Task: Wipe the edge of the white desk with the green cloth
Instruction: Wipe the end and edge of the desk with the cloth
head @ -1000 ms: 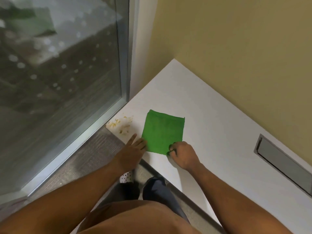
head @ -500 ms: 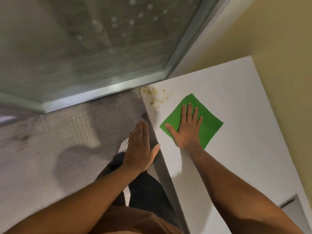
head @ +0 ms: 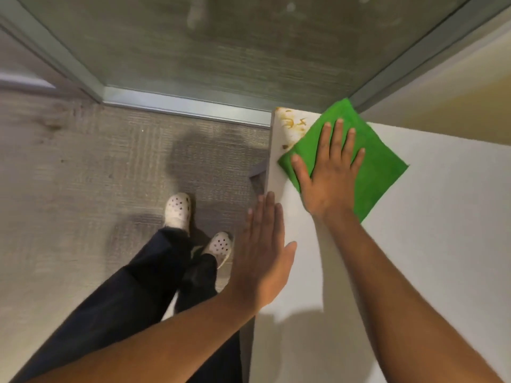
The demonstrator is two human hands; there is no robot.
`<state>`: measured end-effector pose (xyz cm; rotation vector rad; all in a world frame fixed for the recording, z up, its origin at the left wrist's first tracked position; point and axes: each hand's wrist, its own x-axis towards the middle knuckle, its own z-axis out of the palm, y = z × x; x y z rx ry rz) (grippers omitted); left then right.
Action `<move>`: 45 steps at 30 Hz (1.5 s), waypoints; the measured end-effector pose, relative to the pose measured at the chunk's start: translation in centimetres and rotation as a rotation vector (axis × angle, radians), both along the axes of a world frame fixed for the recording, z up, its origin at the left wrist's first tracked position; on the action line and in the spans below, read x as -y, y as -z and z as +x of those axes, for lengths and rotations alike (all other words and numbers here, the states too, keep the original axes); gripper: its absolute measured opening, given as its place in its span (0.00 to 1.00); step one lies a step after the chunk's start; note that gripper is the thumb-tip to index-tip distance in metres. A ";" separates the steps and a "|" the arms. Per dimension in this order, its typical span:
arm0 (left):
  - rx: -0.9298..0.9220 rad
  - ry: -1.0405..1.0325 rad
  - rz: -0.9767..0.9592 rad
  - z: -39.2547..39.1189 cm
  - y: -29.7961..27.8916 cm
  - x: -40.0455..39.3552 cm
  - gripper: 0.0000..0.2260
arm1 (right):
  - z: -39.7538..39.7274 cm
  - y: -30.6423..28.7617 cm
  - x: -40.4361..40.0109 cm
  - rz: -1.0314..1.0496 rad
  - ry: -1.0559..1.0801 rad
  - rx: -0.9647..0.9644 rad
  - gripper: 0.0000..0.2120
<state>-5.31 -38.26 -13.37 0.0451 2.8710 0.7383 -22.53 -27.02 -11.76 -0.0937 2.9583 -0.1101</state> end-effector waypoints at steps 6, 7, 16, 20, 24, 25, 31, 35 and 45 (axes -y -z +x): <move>-0.095 -0.137 0.008 0.9 0.5 -1.5 0.35 | 4.2 -0.3 -0.2 0.016 -0.112 0.063 0.44; -0.103 -0.145 0.011 0.9 0.6 -1.6 0.35 | 3.8 -0.3 0.2 0.024 -0.102 0.065 0.46; -0.120 -0.169 -0.020 0.6 0.6 -1.9 0.36 | -2.5 0.7 4.3 -0.027 0.018 -0.032 0.45; -0.134 -0.175 -0.010 0.7 1.0 -1.9 0.36 | 1.8 0.3 1.5 -0.031 -0.208 0.005 0.38; -0.159 -0.173 -0.023 0.8 1.3 -2.0 0.38 | 3.4 -0.1 0.7 -0.001 -0.280 0.065 0.40; -0.159 -0.172 -0.025 0.7 1.3 -2.1 0.37 | 2.7 -0.1 1.3 0.008 -0.273 0.065 0.41; -0.131 -0.171 -0.050 0.7 0.9 -2.1 0.37 | -4.0 0.2 5.9 -0.010 -0.197 0.000 0.39; -0.121 -0.162 -0.053 0.6 0.5 -1.9 0.36 | -3.9 0.4 6.5 -0.054 -0.186 -0.019 0.35; -0.136 -0.160 -0.025 0.6 0.5 -1.9 0.38 | -3.4 -0.5 3.9 -0.018 -0.689 0.024 0.33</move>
